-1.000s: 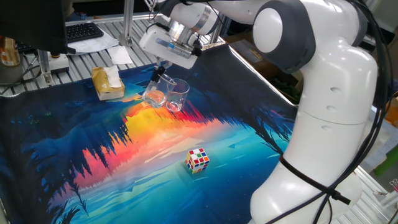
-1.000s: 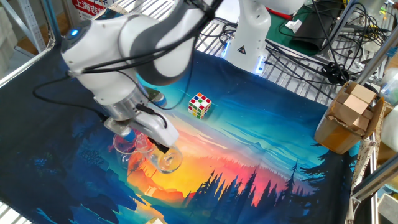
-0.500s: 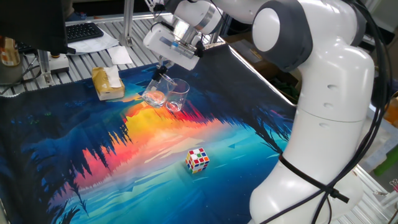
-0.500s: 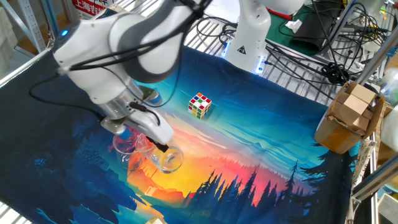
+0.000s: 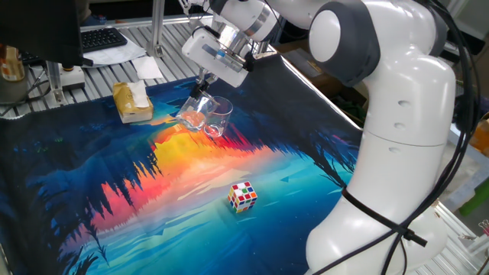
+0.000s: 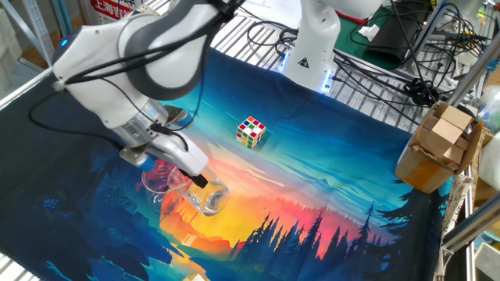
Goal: Pour the water from one cup into another empty cup
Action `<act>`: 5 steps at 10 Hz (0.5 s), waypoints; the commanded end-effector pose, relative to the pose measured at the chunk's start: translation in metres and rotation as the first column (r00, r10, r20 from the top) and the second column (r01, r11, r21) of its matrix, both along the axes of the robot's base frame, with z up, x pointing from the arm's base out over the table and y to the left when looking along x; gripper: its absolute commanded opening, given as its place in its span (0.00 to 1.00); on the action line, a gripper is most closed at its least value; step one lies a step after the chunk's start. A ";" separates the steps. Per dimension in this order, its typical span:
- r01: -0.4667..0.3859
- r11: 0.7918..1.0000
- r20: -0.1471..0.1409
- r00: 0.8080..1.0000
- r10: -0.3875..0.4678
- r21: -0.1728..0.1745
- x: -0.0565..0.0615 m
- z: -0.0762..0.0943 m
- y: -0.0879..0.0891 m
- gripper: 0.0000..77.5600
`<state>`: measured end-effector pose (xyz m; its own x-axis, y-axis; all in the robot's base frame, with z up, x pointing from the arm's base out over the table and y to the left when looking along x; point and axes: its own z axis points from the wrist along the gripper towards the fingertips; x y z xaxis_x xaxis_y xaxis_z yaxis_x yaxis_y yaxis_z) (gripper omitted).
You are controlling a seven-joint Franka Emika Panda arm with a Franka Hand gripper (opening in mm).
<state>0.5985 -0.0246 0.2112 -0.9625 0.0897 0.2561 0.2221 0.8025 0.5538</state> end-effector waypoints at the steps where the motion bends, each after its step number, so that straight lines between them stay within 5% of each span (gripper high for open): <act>1: 0.012 0.998 -0.021 1.000 -0.011 0.054 0.000 0.004 -0.003 0.02; 5: 0.005 0.993 -0.041 0.999 0.000 0.119 0.000 0.002 -0.010 0.02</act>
